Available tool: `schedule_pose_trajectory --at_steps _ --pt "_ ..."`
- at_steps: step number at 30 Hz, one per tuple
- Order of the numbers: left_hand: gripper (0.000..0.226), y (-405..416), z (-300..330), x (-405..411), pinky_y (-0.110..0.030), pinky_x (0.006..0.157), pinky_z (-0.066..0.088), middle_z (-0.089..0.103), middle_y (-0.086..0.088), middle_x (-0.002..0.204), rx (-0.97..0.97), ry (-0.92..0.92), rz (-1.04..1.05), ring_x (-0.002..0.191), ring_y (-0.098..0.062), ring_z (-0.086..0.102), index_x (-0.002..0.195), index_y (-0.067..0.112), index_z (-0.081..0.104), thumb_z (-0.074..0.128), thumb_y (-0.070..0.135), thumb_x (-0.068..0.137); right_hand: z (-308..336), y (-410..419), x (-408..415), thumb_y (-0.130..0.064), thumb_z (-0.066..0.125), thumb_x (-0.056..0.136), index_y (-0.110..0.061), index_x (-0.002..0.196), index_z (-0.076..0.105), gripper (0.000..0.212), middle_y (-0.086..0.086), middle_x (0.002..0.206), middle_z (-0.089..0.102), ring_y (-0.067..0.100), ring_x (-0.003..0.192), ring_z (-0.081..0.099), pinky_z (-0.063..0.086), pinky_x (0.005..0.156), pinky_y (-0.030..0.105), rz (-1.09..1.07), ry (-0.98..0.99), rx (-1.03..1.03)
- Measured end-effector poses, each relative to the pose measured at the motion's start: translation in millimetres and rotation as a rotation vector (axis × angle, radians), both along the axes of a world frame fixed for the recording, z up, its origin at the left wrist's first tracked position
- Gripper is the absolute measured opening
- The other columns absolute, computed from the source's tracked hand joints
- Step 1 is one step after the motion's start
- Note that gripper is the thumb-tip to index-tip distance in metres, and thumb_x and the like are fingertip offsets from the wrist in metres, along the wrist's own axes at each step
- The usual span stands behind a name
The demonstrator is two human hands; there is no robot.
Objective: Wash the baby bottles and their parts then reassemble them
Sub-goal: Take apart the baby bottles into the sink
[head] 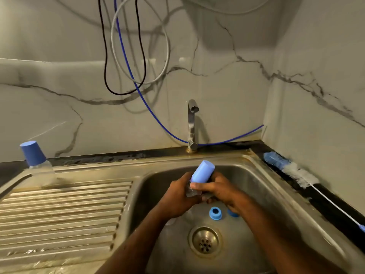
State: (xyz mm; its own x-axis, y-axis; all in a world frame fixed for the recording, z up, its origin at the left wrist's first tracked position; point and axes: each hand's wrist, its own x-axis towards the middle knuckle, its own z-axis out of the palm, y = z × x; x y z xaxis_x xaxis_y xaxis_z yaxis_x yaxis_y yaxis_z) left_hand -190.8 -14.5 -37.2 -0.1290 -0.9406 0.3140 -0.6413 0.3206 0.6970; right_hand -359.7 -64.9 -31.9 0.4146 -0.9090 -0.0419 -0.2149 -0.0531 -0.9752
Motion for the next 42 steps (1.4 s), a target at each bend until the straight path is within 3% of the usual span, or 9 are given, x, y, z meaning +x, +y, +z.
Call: schedule_pose_trajectory --at_steps 4,9,14,17,23,25,30,37,42 --pt "0.074 -4.1 -9.4 -5.0 -0.031 0.097 0.054 0.066 0.008 0.128 -0.018 -0.056 0.0 0.113 -0.008 0.064 0.141 0.028 0.048 0.085 0.034 0.078 3.4 -8.5 -8.6 -0.057 0.087 0.062 -0.022 0.101 0.074 0.054 0.001 0.083 0.078 0.023 0.076 0.076 0.064 0.069 0.042 -0.145 -0.053 0.001" --pt "0.077 -2.9 -10.5 9.1 -0.039 0.091 0.055 0.064 0.004 0.124 0.004 -0.188 0.05 0.107 -0.013 0.063 0.138 0.027 0.044 0.084 0.048 0.076 2.7 -12.8 -8.5 -0.043 0.09 0.063 -0.02 0.101 0.071 0.049 0.007 0.08 0.077 0.021 0.066 0.071 0.054 0.053 0.031 -0.079 -0.033 -0.085" --pt "0.072 -5.1 -8.3 12.0 -0.017 0.096 0.049 0.062 0.011 0.132 0.059 -0.105 -0.094 0.112 0.004 0.059 0.148 0.028 0.044 0.079 0.039 0.085 2.9 -19.9 -21.4 -0.024 0.089 0.063 -0.014 0.099 0.074 0.041 0.013 0.093 0.076 0.031 0.087 0.073 0.061 0.081 0.046 -0.004 -0.099 -0.107" --pt "0.075 -6.6 -10.5 17.4 -0.004 0.085 0.045 0.06 0.016 0.129 0.195 -0.023 -0.154 0.111 0.01 0.057 0.151 0.031 0.042 0.079 0.031 0.087 4.4 -18.2 -27.4 -0.02 0.089 0.063 -0.015 0.1 0.073 0.04 0.012 0.099 0.075 0.029 0.093 0.072 0.061 0.086 0.048 0.115 -0.055 -0.144" --pt "0.082 -12.7 -12.1 21.4 -0.002 0.084 0.045 0.056 0.02 0.128 0.314 0.063 -0.215 0.113 0.009 0.057 0.154 0.026 0.036 0.081 0.024 0.085 5.4 -19.7 -36.1 0.002 0.084 0.073 -0.01 0.11 0.068 0.042 0.012 0.114 0.07 0.032 0.109 0.067 0.058 0.091 0.05 0.237 -0.032 -0.184" --pt "0.08 -13.2 -14.4 21.3 -0.009 0.087 0.05 0.058 0.014 0.128 0.33 0.067 -0.22 0.115 -0.004 0.059 0.152 0.024 0.038 0.081 0.023 0.085 3.4 -20.8 -39.4 0.006 0.081 0.074 -0.007 0.112 0.068 0.043 0.013 0.118 0.069 0.032 0.112 0.067 0.058 0.092 0.05 0.267 -0.049 -0.158" --pt "0.075 -9.4 -23.2 21.2 -0.016 0.086 0.049 0.051 0.014 0.129 0.219 -0.107 -0.174 0.11 -0.002 0.057 0.144 0.034 0.036 0.081 0.035 0.084 -0.3 -20.9 -35.9 -0.008 0.082 0.079 -0.007 0.108 0.072 0.032 0.015 0.114 0.07 0.031 0.104 0.071 0.059 0.091 0.051 0.183 0.027 -0.078" --pt "0.069 -11.6 -13.7 17.1 -0.005 0.082 0.048 0.05 0.026 0.127 0.28 0.058 -0.233 0.111 0.015 0.056 0.134 0.056 0.036 0.078 0.025 0.088 5.6 -25.1 -42.3 0.0 0.078 0.08 -0.007 0.115 0.068 0.037 0.014 0.116 0.07 0.031 0.107 0.07 0.057 0.094 0.049 0.222 -0.029 -0.096" --pt "0.076 -12.4 -17.3 21.6 -0.014 0.092 0.049 0.053 0.015 0.141 0.311 0.042 -0.284 0.123 -0.003 0.057 0.149 0.044 0.034 0.076 0.023 0.09 1.1 -30.4 -51.9 -0.001 0.083 0.073 -0.008 0.117 0.068 0.047 0.015 0.119 0.07 0.033 0.112 0.067 0.057 0.095 0.049 0.254 -0.072 -0.079"
